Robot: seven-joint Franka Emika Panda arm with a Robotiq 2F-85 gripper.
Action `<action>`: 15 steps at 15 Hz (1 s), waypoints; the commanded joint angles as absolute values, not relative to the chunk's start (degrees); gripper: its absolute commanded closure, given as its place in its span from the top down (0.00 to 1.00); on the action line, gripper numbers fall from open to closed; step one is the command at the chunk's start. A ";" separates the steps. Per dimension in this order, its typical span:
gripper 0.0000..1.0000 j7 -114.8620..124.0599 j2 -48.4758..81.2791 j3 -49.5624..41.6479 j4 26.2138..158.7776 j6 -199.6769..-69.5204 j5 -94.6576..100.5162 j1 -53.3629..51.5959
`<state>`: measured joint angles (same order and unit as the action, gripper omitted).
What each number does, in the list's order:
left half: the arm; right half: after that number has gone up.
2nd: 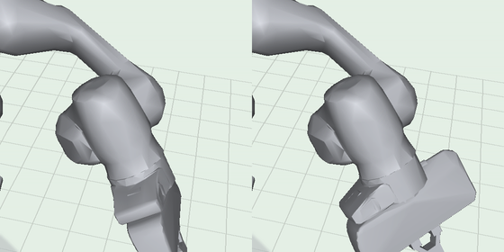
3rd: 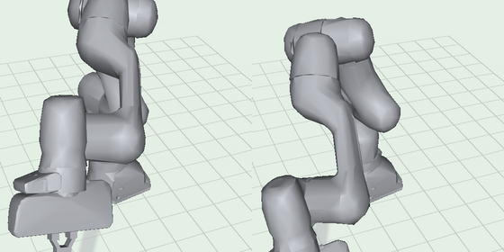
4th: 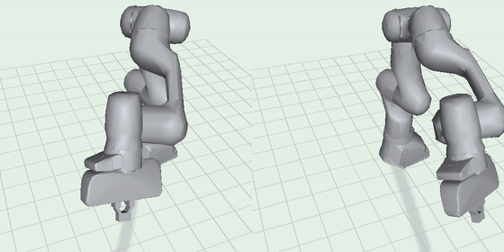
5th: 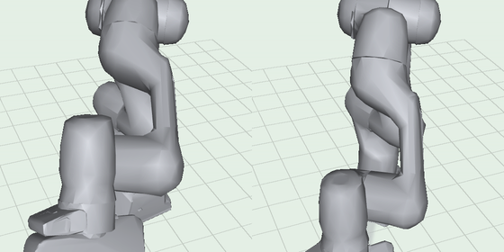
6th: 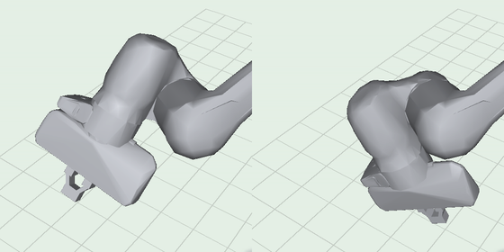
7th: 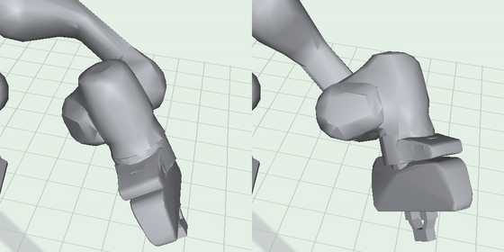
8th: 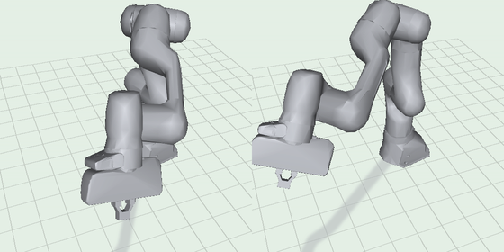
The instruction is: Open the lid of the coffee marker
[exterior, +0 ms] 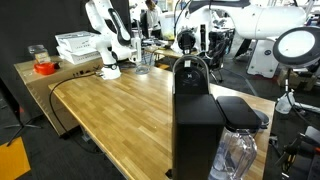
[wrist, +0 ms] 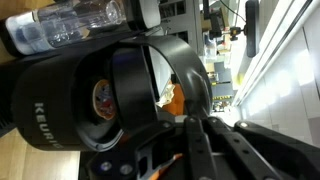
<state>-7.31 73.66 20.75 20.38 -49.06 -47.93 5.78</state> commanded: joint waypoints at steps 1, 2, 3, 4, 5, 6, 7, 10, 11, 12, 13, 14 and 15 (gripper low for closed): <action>0.00 -4.59 71.75 20.24 20.38 -47.31 -47.45 2.88; 0.00 -3.80 71.27 20.13 20.41 -47.41 -47.33 1.69; 0.00 -3.12 71.05 20.02 20.42 -47.52 -47.18 0.30; 0.00 -2.66 70.88 19.92 20.42 -47.52 -47.04 -0.98; 0.00 -2.07 70.75 19.83 20.43 -47.67 -46.93 -2.25; 0.00 -1.76 70.62 19.77 20.43 -47.82 -46.85 -3.33; 0.00 -1.49 70.50 19.58 20.43 -47.94 -46.65 -4.22; 0.00 -1.72 68.22 19.23 23.33 -49.30 -45.14 -5.67; 0.00 -1.67 67.88 19.08 23.35 -49.38 -44.59 -5.86; 0.00 -1.76 67.64 19.03 23.28 -49.42 -43.95 -5.83; 0.00 -1.77 67.41 19.04 23.24 -49.43 -43.42 -5.73; 0.00 -1.75 67.09 19.00 23.17 -49.52 -42.83 -5.55; 0.00 -1.76 66.77 18.94 23.13 -49.66 -42.34 -5.35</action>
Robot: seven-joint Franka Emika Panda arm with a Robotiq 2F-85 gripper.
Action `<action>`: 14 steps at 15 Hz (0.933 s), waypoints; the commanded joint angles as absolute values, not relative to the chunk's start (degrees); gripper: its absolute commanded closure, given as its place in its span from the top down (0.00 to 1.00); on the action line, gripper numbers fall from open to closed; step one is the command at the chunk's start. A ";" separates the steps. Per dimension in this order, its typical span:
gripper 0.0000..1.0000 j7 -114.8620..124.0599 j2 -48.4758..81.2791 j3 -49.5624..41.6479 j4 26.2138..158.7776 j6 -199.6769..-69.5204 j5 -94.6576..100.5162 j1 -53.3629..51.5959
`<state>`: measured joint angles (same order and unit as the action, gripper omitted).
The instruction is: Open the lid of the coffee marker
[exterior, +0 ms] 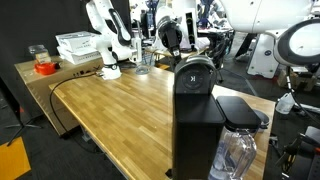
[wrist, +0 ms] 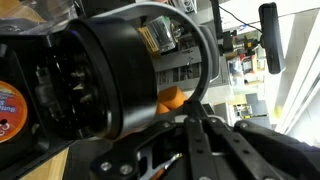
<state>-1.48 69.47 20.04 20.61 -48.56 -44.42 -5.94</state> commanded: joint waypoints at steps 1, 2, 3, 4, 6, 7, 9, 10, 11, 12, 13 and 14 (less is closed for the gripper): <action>0.00 -1.72 66.54 18.93 23.09 -49.91 -42.06 -5.07; 0.00 -1.40 66.22 18.94 23.10 -50.30 -41.79 -5.23; 0.00 -1.24 65.82 18.89 23.02 -50.63 -41.47 -5.34; 0.00 -1.18 65.41 18.82 22.97 -50.96 -41.14 -5.42; 0.00 -1.20 64.41 18.48 22.73 -51.34 -40.17 -5.33; 0.00 -1.18 63.84 18.32 22.62 -51.56 -39.43 -5.22; 0.00 -1.12 62.62 17.81 22.34 -52.13 -37.62 -4.87; 0.00 -0.99 61.85 17.47 22.20 -52.54 -36.64 -4.54; 0.00 -0.83 61.22 17.25 22.11 -53.09 -35.85 -4.22; 0.00 -0.32 60.28 16.95 21.98 -53.96 -34.89 -4.07; 0.00 -0.07 59.64 16.71 21.92 -54.63 -33.99 -3.84; 0.00 0.65 58.71 16.45 21.88 -55.45 -33.00 -3.66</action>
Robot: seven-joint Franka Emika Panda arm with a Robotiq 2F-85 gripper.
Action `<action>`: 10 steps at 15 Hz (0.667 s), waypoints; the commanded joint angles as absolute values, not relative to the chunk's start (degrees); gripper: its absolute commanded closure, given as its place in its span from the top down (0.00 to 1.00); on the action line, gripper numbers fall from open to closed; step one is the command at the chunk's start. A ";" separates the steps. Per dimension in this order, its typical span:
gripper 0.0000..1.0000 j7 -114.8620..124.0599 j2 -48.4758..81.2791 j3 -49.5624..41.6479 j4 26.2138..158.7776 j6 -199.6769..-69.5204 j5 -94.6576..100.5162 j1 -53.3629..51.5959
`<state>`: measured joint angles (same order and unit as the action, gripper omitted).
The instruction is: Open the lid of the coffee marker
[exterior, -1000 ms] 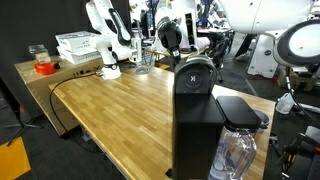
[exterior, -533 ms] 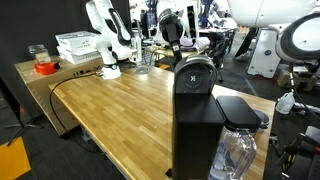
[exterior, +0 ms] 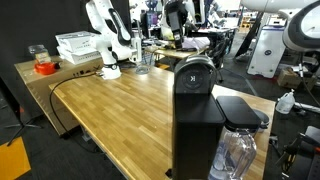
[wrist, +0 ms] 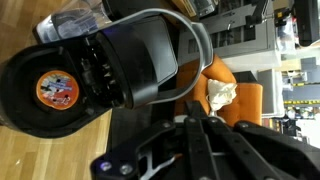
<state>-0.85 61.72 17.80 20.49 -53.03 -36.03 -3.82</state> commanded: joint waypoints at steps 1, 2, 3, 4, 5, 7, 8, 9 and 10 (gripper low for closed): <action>0.00 1.35 57.96 16.29 21.92 -56.26 -32.12 -3.50; 0.00 2.30 57.19 16.26 22.03 -56.99 -31.47 -3.28; 0.00 3.34 56.48 16.25 22.14 -57.67 -30.76 -3.18; 0.00 4.61 55.84 16.24 22.22 -58.54 -30.14 -3.13; 0.00 5.72 55.26 16.20 22.30 -59.19 -29.46 -3.14; 0.00 8.50 54.51 16.38 22.37 -61.05 -28.64 -3.07; 0.00 9.90 54.16 16.38 22.42 -62.00 -28.41 -3.06; 0.00 11.29 53.94 16.49 22.47 -63.10 -28.42 -2.99; 0.00 12.68 53.88 16.64 22.47 -64.52 -28.61 -2.87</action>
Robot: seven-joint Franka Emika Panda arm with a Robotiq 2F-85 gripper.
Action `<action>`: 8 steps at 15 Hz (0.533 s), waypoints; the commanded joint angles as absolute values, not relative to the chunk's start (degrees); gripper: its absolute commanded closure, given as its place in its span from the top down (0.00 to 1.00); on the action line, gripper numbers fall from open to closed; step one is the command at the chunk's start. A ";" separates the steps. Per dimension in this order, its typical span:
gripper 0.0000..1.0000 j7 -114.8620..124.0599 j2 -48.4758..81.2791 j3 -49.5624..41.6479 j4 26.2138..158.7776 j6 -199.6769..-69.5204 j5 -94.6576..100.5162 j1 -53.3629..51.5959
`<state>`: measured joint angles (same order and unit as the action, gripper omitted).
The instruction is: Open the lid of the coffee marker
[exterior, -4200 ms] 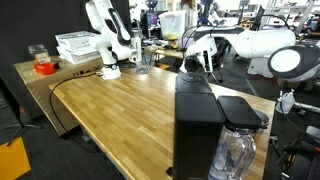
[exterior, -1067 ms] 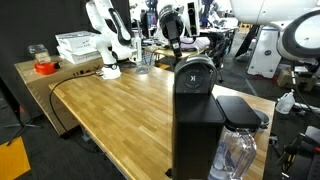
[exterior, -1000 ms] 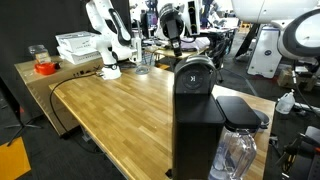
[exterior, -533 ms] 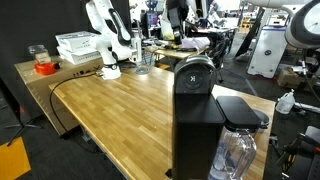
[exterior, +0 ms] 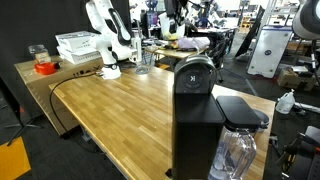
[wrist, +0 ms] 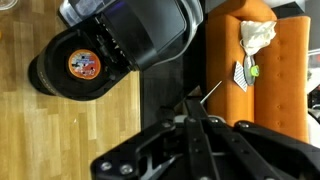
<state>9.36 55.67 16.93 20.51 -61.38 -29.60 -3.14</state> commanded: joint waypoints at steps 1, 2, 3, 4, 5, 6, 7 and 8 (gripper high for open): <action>0.00 14.00 53.85 16.74 22.48 -65.89 -28.76 -2.83; 0.02 15.26 53.90 16.87 22.46 -67.53 -28.98 -2.76; 0.10 16.40 53.93 17.00 22.43 -69.14 -29.16 -2.72; 0.25 17.49 54.07 17.37 22.37 -71.03 -29.65 -2.59; 0.32 18.15 54.23 17.82 22.33 -72.78 -30.17 -2.50; 0.38 18.83 54.72 18.97 22.18 -75.37 -31.64 -2.21; 0.19 17.09 55.54 17.48 20.55 -72.52 -30.31 -3.08; 0.28 17.63 55.54 17.81 20.58 -73.97 -30.72 -3.07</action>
<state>17.66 55.54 17.83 20.58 -74.05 -30.73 -3.07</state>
